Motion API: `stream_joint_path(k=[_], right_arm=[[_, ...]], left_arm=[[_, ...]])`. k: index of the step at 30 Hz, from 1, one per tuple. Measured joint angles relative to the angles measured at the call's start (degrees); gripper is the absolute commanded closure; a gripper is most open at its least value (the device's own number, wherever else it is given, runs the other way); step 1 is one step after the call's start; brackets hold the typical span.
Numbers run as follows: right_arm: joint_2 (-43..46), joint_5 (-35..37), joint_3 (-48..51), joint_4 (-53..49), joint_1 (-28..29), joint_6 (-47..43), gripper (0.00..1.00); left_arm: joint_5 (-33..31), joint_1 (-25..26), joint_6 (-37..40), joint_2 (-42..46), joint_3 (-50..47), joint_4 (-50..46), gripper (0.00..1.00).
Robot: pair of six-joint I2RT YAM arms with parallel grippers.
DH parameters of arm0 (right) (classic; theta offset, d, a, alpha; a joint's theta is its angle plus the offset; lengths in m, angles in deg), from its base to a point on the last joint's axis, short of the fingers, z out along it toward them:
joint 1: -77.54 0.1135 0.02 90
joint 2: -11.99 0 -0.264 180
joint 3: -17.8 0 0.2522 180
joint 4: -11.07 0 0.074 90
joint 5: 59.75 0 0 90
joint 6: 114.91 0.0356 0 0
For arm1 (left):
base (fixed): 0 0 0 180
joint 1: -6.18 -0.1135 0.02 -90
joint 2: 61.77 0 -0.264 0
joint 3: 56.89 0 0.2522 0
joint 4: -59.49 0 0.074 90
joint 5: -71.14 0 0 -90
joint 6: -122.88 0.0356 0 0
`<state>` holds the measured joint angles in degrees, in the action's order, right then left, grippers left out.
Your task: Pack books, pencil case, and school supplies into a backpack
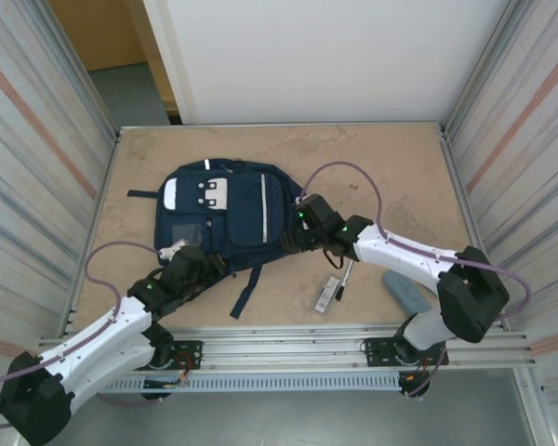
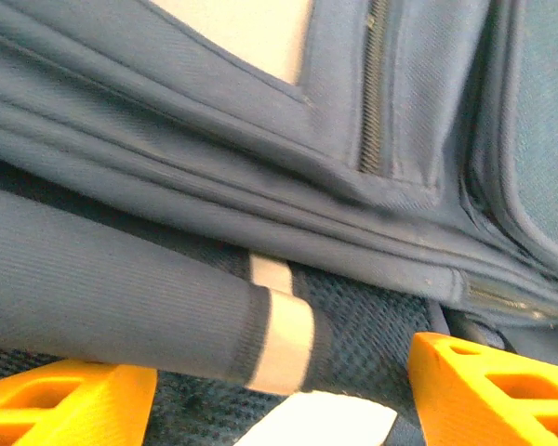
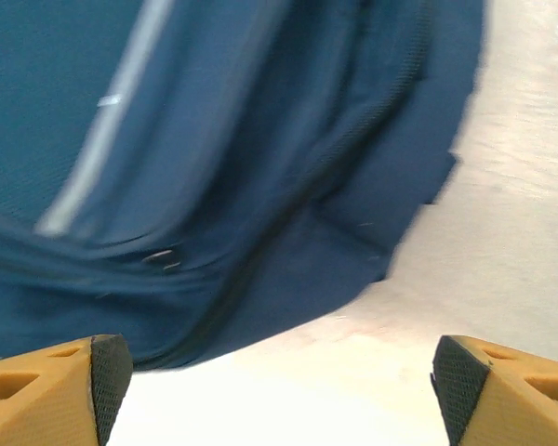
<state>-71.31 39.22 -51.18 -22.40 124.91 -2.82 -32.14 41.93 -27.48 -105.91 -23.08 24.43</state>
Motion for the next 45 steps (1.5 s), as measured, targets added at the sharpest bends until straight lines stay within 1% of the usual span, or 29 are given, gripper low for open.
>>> stream_joint_path(k=[3,4,7,8,9,11,12,15,17,20,23,25,26,27,28,30,32,34,38,40,43,45], right_arm=[[0.63,0.35,0.83,0.52,5.38,1.40,0.15],[0.46,-0.04,1.31,0.76,6.75,1.92,0.16],[-0.90,-2.91,1.88,0.92,10.43,4.61,0.15],[-1.66,-4.39,1.75,1.09,11.67,6.21,0.16],[-2.32,-5.57,1.64,1.29,12.57,7.67,0.16],[-4.04,-8.48,1.20,2.51,14.58,12.11,0.18],[-4.79,-9.42,1.09,3.28,15.30,14.03,0.19],[-7.15,-11.32,0.61,6.05,16.48,19.19,0.18],[-9.73,-12.55,-1.16,6.19,15.52,21.03,0.17],[-13.40,-14.93,-4.72,6.08,12.31,21.38,0.19],[-13.79,-15.13,-5.31,6.01,9.49,19.91,0.21],[-13.79,-14.64,-5.31,5.88,8.33,17.51,0.23],[-13.79,-14.45,-5.31,5.79,8.07,16.33,0.24],[-13.79,-14.21,-5.31,5.79,7.96,14.80,0.29],[-13.75,-14.10,-5.31,5.77,7.93,13.27,0.31],[-13.33,-13.57,-5.29,5.75,8.55,10.86,0.31],[-11.98,-12.11,-4.76,5.84,10.29,8.59,0.33],[-9.64,-9.90,-4.22,5.81,13.99,7.26,0.36],[-5.86,-5.51,-3.10,7.43,20.92,7.32,0.39],[-5.49,-1.49,-2.95,8.33,23.85,7.45,0.39],[-7.17,4.42,-5.11,5.35,25.31,10.97,0.41],[-9.68,8.20,-9.22,1.51,25.18,16.13,0.47]], left_arm=[[-2.08,0.00,-1.03,-1.29,0.09,0.04,0.15],[-2.78,0.00,-1.55,-2.27,0.17,0.04,0.14],[-4.07,0.00,-2.01,-5.70,0.55,0.83,0.22],[-4.50,0.00,-1.81,-7.23,0.74,1.36,0.26],[-4.83,0.00,-1.68,-8.61,1.18,1.57,0.34],[-5.88,0.00,-0.94,-12.44,3.39,0.44,0.56],[-6.36,-0.02,-0.55,-14.08,4.76,-0.44,0.62],[-6.47,-0.07,0.98,-16.87,7.63,-1.81,0.77],[-5.97,-0.07,2.16,-16.96,8.04,-1.70,0.87],[-4.35,-0.13,2.80,-15.63,8.00,-1.38,0.95],[-1.81,-0.15,3.41,-12.59,7.67,-0.94,0.99],[-0.74,-0.15,3.63,-10.01,7.58,-1.20,1.00],[-0.59,-0.15,3.65,-8.87,7.58,-1.42,1.00],[-0.39,-0.15,3.63,-7.54,7.58,-1.66,1.00],[-0.26,-0.15,3.58,-6.32,7.56,-1.92,1.00],[0.09,-0.17,3.48,-4.02,7.56,-2.56,1.00],[0.87,-0.17,2.89,-1.99,7.56,-3.19,1.00],[2.34,-0.15,1.79,-0.46,7.58,-4.09,1.00],[4.66,-0.15,-0.22,0.39,8.09,-6.23,1.00],[5.75,-0.15,-1.51,0.35,8.70,-7.26,1.00],[6.71,-0.15,-3.89,-0.33,10.14,-8.83,1.00],[7.10,-0.15,-5.64,-1.40,11.72,-10.36,1.00]])
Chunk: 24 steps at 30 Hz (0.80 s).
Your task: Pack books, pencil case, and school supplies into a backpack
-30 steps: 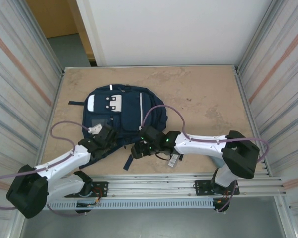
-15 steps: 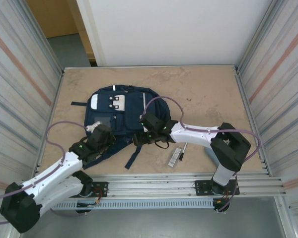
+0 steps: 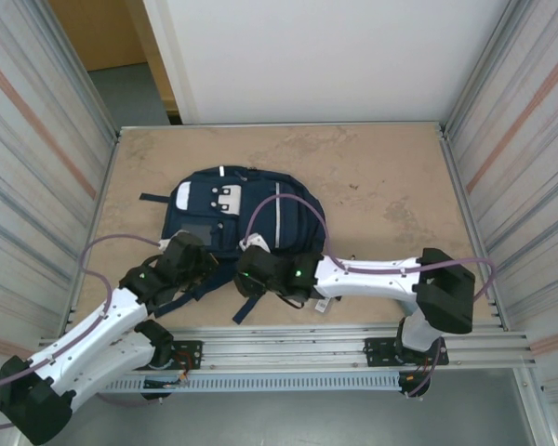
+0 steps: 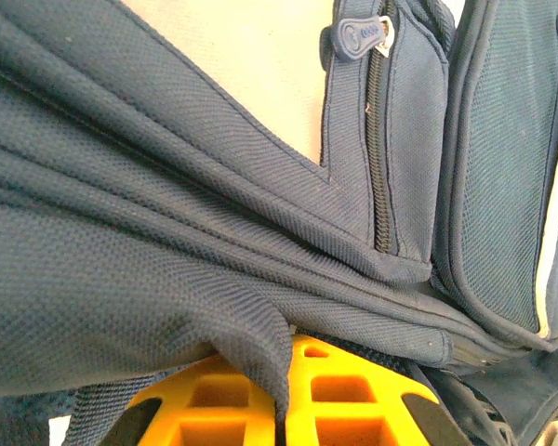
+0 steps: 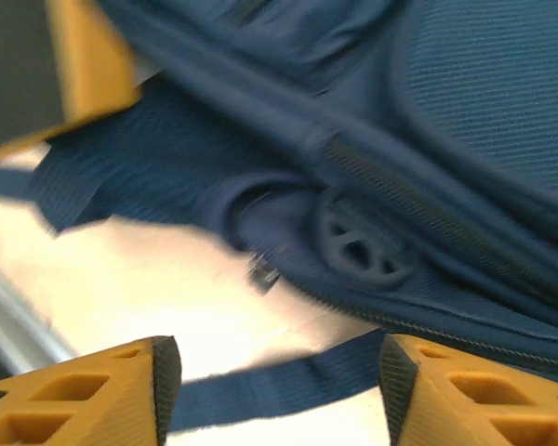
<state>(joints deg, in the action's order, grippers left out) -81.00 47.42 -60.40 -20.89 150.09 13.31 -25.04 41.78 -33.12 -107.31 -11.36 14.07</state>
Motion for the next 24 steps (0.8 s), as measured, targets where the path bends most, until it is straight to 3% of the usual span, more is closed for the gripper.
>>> stream_joint_path(k=[11,20,22,24], right_arm=[[-7.26,10.08,-6.88,-5.79,7.06,21.44,0.54],[-12.41,15.69,-8.52,-7.13,6.23,22.05,0.56],[-12.66,16.90,-8.96,-6.40,6.16,20.98,0.61],[-12.87,17.97,-9.18,-5.73,5.88,19.69,0.78]], left_arm=[[1.75,0.00,-5.01,-2.03,2.34,-1.60,1.00],[2.16,0.00,-6.08,-1.73,2.40,-1.60,1.00],[2.16,0.00,-6.05,-1.70,2.40,-1.60,1.00],[2.16,0.00,-6.05,-1.64,2.40,-1.60,1.00]])
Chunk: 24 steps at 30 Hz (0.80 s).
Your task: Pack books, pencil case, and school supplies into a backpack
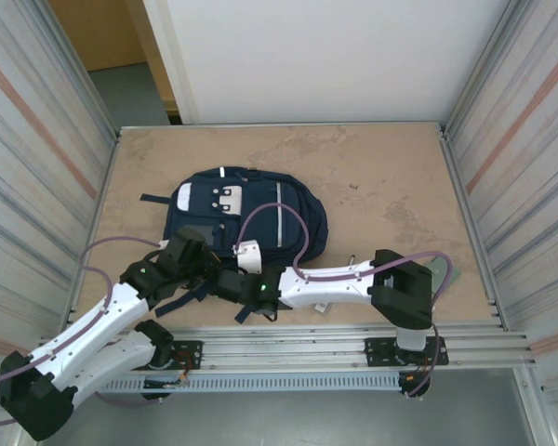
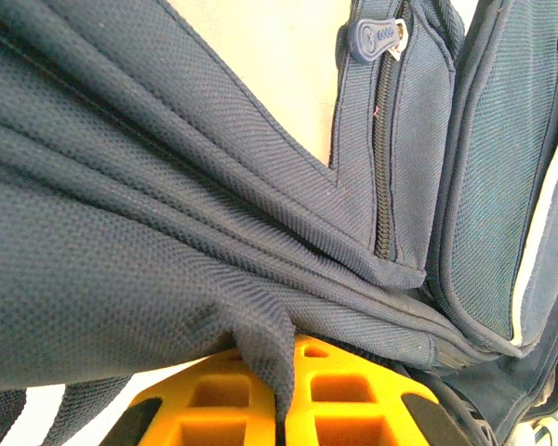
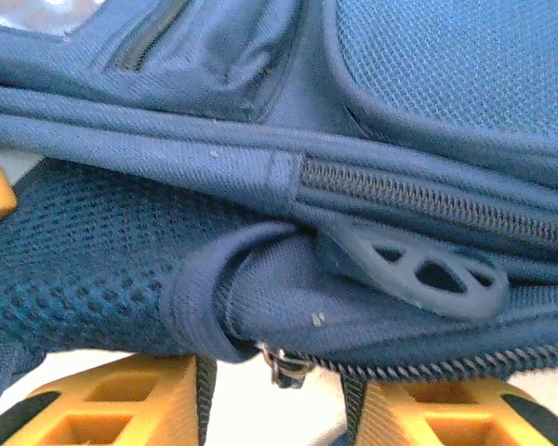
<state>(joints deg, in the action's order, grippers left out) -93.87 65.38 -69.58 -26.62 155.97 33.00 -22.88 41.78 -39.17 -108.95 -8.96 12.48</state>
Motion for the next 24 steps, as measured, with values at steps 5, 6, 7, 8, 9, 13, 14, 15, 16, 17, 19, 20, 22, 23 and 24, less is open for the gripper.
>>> stream_joint_path(k=[5,6,7,8,9,13,14,15,16,17,19,20,22,23,24], right_arm=[[-0.24,0.66,0.00,0.37,-0.96,-2.73,1.00],[-0.24,0.63,0.00,0.39,-1.14,-3.23,1.00],[-0.22,0.61,0.00,0.39,-1.20,-3.61,1.00],[-0.07,0.52,0.13,0.44,-1.22,-3.89,1.00],[0.26,0.24,0.48,0.76,-1.29,-4.15,1.00],[5.18,-6.16,4.96,4.09,-3.34,-5.14,1.00],[6.75,-9.25,5.95,5.09,-4.57,-5.66,1.00],[7.87,-11.52,6.58,5.53,-5.75,-5.95,1.00],[9.49,-13.49,7.56,4.98,-7.43,-6.16,1.00],[11.34,-15.52,9.38,4.52,-9.55,-6.71,1.00],[14.16,-18.88,12.76,3.72,-13.35,-7.93,1.00],[15.19,-20.46,14.19,3.17,-14.99,-8.70,1.00],[17.07,-23.65,16.85,1.86,-18.10,-9.94,1.00],[17.81,-24.74,17.79,1.55,-19.10,-10.58,1.00],[18.91,-25.83,19.08,1.16,-20.24,-11.34,1.00]], left_arm=[[-0.50,0.00,0.26,0.61,0.00,-0.02,1.00],[-0.59,-0.02,0.39,0.61,0.00,-0.04,1.00],[-0.72,-0.17,0.66,0.61,0.00,-0.11,1.00],[-0.72,-0.59,0.98,0.61,0.00,-0.17,1.00],[-0.59,-1.18,1.38,0.61,0.00,-0.17,1.00],[2.84,-5.33,3.98,0.61,0.00,0.26,1.00],[4.37,-6.84,4.83,0.63,0.00,0.50,1.00],[5.40,-8.13,5.64,0.63,0.00,0.66,1.00],[5.70,-9.92,6.64,0.63,0.00,0.42,1.00],[5.77,-12.26,7.89,0.63,-0.04,0.22,1.00],[6.10,-16.48,10.73,0.57,-0.07,0.28,1.00],[6.21,-17.94,12.00,0.48,-0.09,0.28,1.00],[7.23,-21.55,15.30,-0.15,-0.11,0.28,1.00],[7.78,-22.91,16.85,-0.66,-0.11,0.33,1.00],[8.52,-24.48,18.58,-1.38,-0.11,0.35,1.00]])
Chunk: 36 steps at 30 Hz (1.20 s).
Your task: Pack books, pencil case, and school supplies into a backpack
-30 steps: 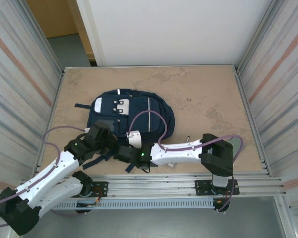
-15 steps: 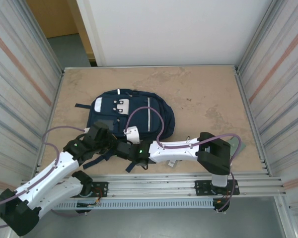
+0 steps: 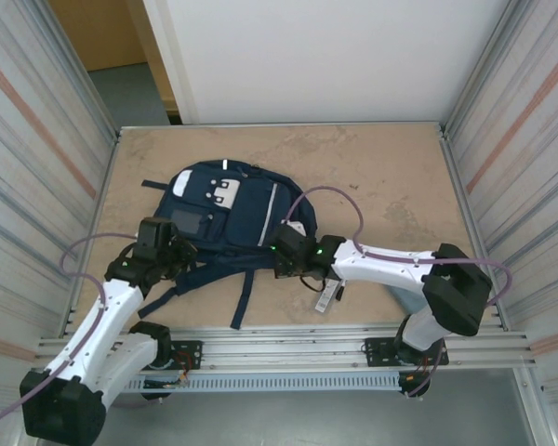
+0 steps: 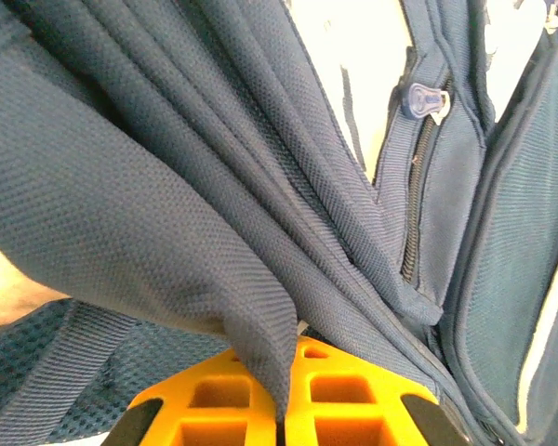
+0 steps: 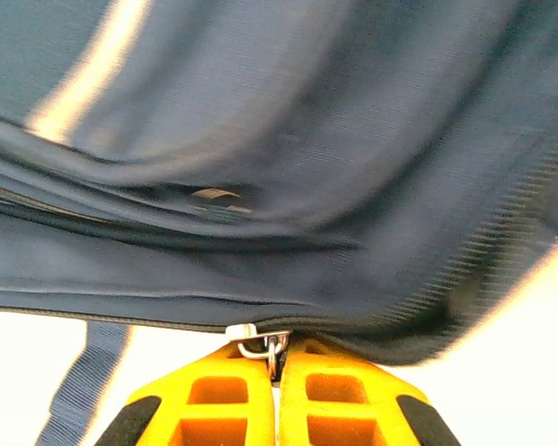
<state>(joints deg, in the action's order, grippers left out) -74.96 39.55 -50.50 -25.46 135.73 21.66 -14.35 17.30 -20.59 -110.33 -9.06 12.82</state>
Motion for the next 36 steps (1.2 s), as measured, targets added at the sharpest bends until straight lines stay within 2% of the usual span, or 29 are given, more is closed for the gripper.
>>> stream_joint_path(k=[6,13,14,16,17,20,23,25,28,33,36], right_arm=[[4.96,-5.75,3.04,-0.90,-5.55,-6.12,1.00],[6.08,-13.79,3.08,-1.25,-7.82,-13.94,1.00],[6.08,-15.23,3.08,-1.27,-7.98,-14.73,1.00],[6.05,-18.29,3.08,-1.03,-7.89,-16.28,1.00],[6.01,-19.50,3.08,-0.63,-7.65,-16.92,1.00],[4.39,-21.77,2.05,0.81,-6.12,-17.53,1.00],[0.52,-23.34,-0.83,2.05,-5.07,-17.16,1.00],[-1.55,-24.17,-1.97,4.07,-4.31,-16.74,1.00],[-3.41,-24.37,-3.13,6.54,-2.95,-15.67,1.00],[-7.04,-25.38,-6.34,9.01,-0.33,-14.40,1.00],[-8.52,-26.18,-7.19,10.36,0.90,-13.94,1.00]], left_arm=[[3.39,-3.93,7.96,-5.22,1.44,-0.15,1.00],[3.63,-5.14,15.30,-14.84,8.11,0.33,0.99],[3.61,-5.18,15.89,-16.48,9.11,0.59,0.90],[3.26,-5.35,17.49,-20.04,11.41,1.33,0.56],[3.02,-5.53,17.92,-21.94,12.87,1.88,0.44],[3.58,-5.95,18.99,-27.98,19.04,2.12,0.40],[7.21,-6.03,18.88,-30.40,23.41,2.16,0.38],[9.64,-5.64,17.81,-28.59,22.60,2.32,0.37],[10.82,-3.67,13.86,-20.41,15.63,1.81,0.32],[9.25,5.57,3.56,-0.26,2.05,-0.37,0.22],[8.66,10.69,-2.19,6.45,-2.89,0.52,0.22]])
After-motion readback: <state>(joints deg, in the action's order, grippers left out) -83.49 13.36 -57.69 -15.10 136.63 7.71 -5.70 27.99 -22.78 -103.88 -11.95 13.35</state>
